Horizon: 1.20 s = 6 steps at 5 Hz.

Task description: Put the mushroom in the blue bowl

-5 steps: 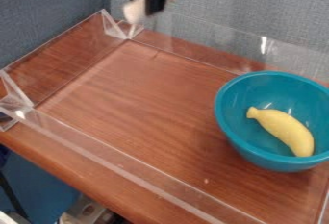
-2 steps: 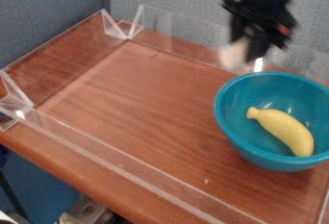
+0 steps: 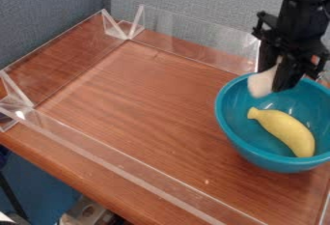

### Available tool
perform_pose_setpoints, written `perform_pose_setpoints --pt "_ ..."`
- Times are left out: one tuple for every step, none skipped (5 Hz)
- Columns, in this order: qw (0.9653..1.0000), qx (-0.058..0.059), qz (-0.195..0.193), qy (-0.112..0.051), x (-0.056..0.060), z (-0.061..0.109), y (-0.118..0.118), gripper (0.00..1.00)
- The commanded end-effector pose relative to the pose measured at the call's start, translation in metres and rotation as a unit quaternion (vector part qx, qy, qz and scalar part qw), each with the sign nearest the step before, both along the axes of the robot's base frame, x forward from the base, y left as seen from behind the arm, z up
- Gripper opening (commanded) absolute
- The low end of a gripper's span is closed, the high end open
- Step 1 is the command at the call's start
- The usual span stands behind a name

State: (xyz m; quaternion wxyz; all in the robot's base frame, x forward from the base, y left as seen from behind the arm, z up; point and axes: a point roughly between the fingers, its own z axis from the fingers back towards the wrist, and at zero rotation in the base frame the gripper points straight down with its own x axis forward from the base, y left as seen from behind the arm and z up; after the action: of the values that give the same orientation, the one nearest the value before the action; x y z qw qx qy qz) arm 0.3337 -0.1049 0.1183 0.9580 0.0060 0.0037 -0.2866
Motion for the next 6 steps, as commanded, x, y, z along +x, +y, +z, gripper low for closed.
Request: perform_pose_setpoints --pt "0.9999 -0.005 0.006 -0.013 -0.01 -0.003 0.016 0.0" --pt "0.9999 0.002 0.004 -0.011 -0.018 -0.018 0.027 0.0" --pt "0.9998 0.006 -0.002 -0.017 -0.022 -0.018 0.017 0.0" --pt "0.9998 0.008 -0.005 -0.02 -0.021 -0.021 0.01 0.0" --pt "0.9997 0.011 -0.001 -0.02 -0.007 -0.034 0.01 0.0" --pt "0.9997 0.014 0.002 -0.021 0.005 -0.048 0.012 0.0"
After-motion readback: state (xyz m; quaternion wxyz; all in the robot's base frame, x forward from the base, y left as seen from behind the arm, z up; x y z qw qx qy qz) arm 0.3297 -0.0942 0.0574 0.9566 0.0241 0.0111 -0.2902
